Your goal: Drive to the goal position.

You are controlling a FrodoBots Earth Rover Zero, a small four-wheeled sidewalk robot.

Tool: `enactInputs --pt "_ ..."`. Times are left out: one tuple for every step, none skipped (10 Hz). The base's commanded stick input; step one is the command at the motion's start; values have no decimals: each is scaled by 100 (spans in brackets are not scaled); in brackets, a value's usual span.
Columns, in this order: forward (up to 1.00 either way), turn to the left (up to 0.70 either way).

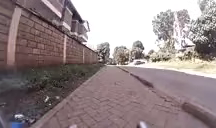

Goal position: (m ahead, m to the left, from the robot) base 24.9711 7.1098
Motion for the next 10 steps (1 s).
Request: enactInputs --pt "100 -33" --pt "100 -38" --pt "100 -35" --pt "100 0" --pt "100 0" --pt "100 0" --pt "100 0" --pt "100 0" --pt "100 0" --pt "100 0"
